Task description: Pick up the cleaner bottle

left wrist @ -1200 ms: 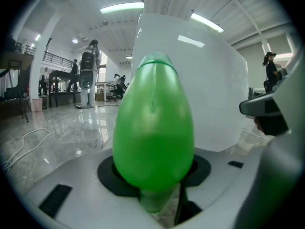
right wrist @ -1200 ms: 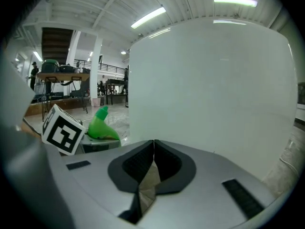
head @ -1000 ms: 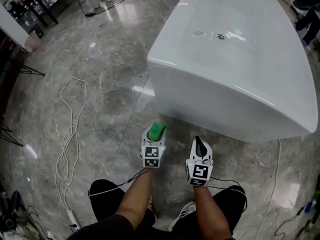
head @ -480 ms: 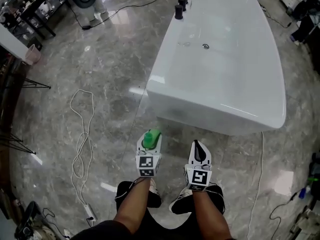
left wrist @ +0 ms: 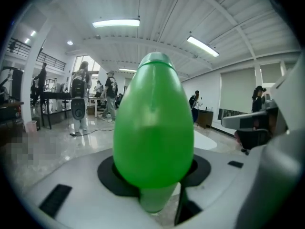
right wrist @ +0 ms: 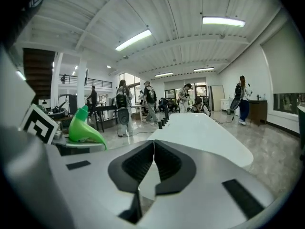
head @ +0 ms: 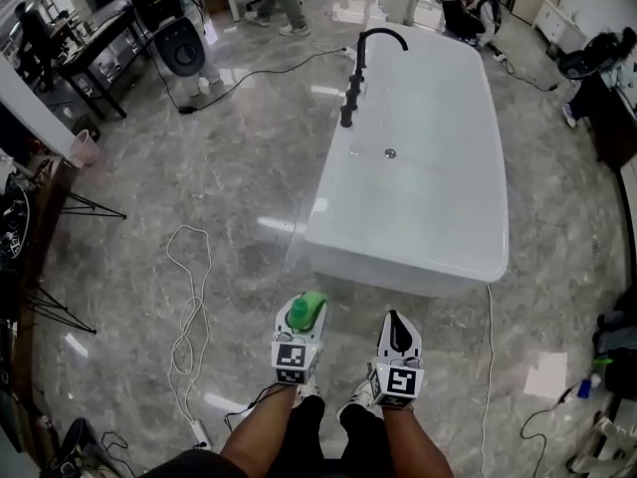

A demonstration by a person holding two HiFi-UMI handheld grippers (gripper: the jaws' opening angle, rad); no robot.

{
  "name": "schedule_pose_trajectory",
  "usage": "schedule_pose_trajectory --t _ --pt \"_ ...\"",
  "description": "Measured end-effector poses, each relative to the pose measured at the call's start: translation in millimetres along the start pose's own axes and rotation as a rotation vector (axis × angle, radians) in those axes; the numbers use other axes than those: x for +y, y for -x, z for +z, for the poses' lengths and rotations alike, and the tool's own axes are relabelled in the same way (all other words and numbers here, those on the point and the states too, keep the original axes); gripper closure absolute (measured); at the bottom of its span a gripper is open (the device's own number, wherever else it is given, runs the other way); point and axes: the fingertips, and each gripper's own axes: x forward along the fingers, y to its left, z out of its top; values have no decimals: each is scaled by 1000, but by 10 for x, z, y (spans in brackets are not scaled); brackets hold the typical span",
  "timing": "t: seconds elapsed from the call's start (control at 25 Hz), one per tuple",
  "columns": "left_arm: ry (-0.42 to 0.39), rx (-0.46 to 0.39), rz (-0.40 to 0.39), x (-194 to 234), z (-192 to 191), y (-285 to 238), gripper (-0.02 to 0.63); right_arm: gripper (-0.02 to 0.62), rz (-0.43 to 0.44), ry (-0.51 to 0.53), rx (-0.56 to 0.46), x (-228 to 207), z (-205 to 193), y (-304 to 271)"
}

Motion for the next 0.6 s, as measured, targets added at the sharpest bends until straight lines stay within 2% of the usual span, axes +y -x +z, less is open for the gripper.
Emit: schedule_pose_trajectory --t 0.12,0.24,0.44,0.6 --pt "-31 -8 -23 -125 535 275 417 580 17 -9 -46 135 485 233" --pt "-47 13 -30 -147 805 366 417 580 -27 -5 -84 113 836 345" --pt "-93 0 -59 -398 1230 451 417 580 -86 13 -118 -160 1196 550" --pt "-94 -27 -71 -627 1504 439 417 579 -86 27 -137 -404 1419 625"
